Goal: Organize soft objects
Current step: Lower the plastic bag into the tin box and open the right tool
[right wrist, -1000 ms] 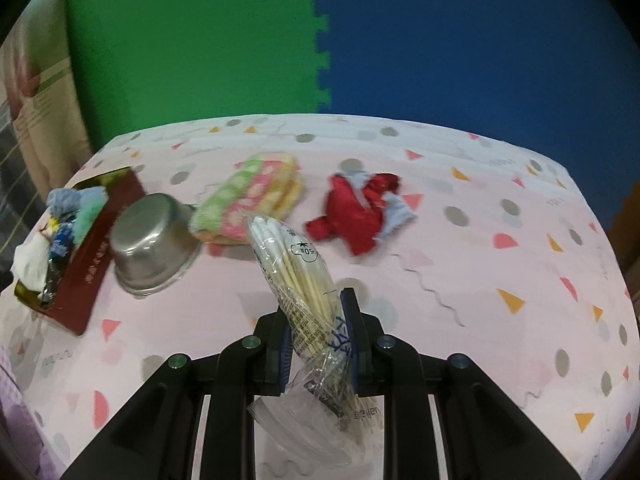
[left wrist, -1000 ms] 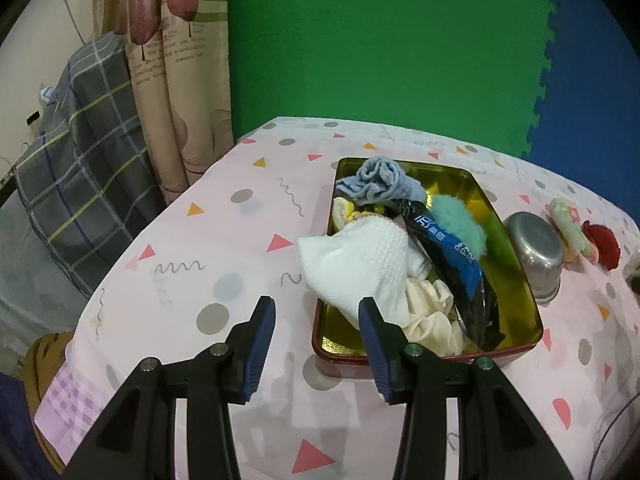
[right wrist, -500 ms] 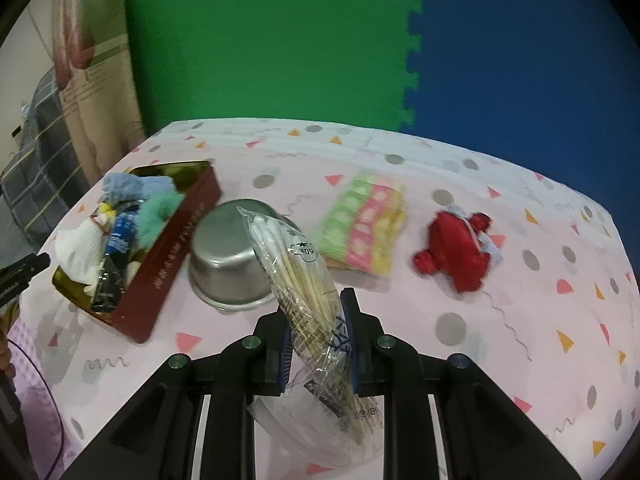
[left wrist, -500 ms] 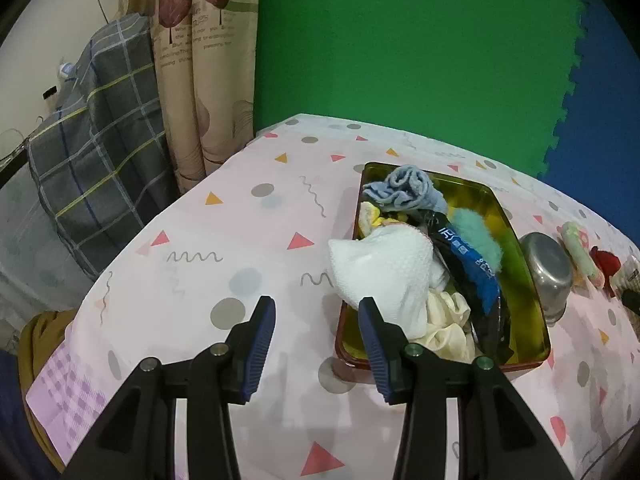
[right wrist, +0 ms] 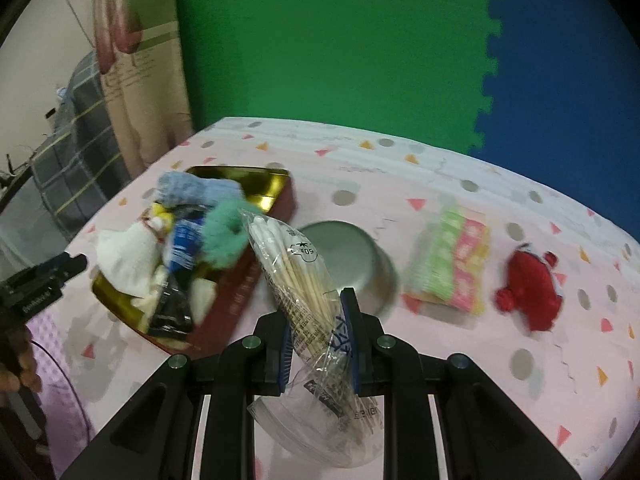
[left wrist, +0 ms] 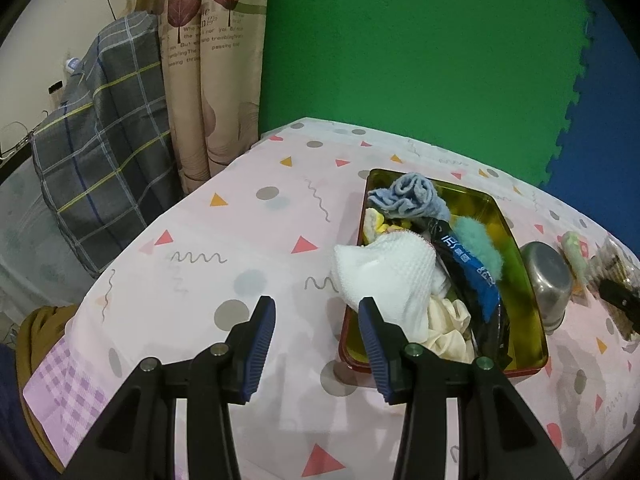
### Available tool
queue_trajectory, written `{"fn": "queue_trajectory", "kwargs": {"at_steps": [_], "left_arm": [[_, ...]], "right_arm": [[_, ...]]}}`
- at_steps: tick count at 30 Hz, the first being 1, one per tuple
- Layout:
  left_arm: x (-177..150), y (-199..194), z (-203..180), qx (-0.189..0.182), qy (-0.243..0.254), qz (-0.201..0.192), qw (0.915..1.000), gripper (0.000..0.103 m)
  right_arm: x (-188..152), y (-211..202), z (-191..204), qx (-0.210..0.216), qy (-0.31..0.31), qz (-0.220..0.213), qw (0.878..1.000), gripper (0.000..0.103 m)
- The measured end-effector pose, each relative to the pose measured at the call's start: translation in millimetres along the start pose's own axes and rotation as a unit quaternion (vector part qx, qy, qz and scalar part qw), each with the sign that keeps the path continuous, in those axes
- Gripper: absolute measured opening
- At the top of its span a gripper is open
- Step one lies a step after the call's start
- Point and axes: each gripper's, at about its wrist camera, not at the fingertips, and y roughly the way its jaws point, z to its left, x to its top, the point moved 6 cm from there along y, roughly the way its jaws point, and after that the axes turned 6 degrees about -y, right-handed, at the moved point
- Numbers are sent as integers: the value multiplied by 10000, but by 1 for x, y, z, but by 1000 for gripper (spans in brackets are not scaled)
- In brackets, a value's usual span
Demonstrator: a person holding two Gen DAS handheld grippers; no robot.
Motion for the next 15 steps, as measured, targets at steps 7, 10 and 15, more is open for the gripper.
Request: {"fn": "queue_trajectory", "kwargs": {"at_steps": [7,10,15], "left_arm": [[3,-4,0,-48,-67,-83,9999,44],[4,-6,-1,-35,-64,-135,9999,44],[3,-6,-2,-9,-39,-140,9999,44]], "right_arm": [[16,13,40,400,-196,-23,9990,20],[25,18,58,545,-275,-51,9981,20],[39,32,83,688,-446,-62,9966,20]]}}
